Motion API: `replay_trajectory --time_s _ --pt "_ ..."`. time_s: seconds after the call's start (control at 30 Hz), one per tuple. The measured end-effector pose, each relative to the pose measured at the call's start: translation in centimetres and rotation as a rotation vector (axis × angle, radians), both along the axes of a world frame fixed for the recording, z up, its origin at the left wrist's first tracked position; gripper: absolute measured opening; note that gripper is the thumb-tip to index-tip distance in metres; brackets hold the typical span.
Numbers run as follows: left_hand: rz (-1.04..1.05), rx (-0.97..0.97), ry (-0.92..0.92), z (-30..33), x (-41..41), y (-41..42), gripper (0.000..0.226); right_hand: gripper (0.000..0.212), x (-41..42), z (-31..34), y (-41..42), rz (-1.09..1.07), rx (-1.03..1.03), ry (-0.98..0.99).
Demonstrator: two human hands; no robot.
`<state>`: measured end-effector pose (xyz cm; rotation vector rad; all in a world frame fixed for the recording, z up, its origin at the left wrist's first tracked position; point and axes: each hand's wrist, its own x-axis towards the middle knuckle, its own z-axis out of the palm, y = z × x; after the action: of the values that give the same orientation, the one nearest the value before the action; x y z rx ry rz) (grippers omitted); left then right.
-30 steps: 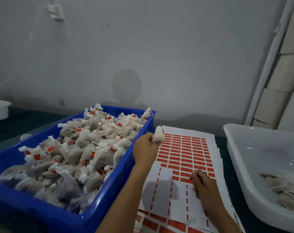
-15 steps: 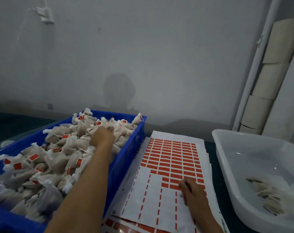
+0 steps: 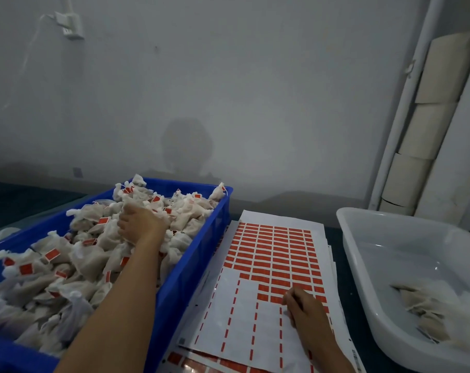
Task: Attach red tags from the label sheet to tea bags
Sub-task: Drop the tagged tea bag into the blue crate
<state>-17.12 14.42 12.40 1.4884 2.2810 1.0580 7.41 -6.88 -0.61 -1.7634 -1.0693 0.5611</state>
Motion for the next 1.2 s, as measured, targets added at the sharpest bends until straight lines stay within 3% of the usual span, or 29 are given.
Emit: replay_trajectory --time_s 0.1,0.2,0.37,0.5,0.63,0.8,0.93,1.0,1.2 --pt "-0.033 0.165 0.064 2.7 1.1 -0.9 0.067 0.015 -0.1 0.1 -0.1 0.001 0.002 -0.006" --pt "-0.235 0.329 0.182 5.5 3.9 -2.9 0.038 0.019 -0.3 0.3 -0.3 0.006 0.027 -0.025" --pt "-0.593 0.505 0.108 4.5 9.8 -8.7 0.016 0.021 -0.1 0.3 -0.7 0.036 0.051 -0.004" --pt "-0.803 0.319 0.114 -2.7 13.8 -13.0 0.005 0.022 -0.2 0.3 -0.8 0.04 0.058 0.012" --pt "-0.816 0.048 0.07 -10.1 14.6 -14.4 0.009 0.023 -0.4 0.9 -1.0 0.024 0.116 0.057" --pt "-0.828 0.058 0.063 -12.5 15.4 -14.6 0.017 0.02 -0.5 2.4 -1.3 -0.028 0.157 0.061" --pt "-0.897 0.07 0.065 -12.5 16.3 -14.9 0.002 0.005 0.2 5.4 -1.5 0.005 0.148 -0.029" --pt "-0.881 0.081 0.032 -12.9 16.3 -15.0 0.007 0.004 1.3 7.7 -1.8 -0.01 0.178 -0.07" --pt "-0.902 0.09 0.004 -13.8 16.2 -14.0 0.006 0.01 10.0 13.8 -2.6 -0.251 0.162 -0.054"
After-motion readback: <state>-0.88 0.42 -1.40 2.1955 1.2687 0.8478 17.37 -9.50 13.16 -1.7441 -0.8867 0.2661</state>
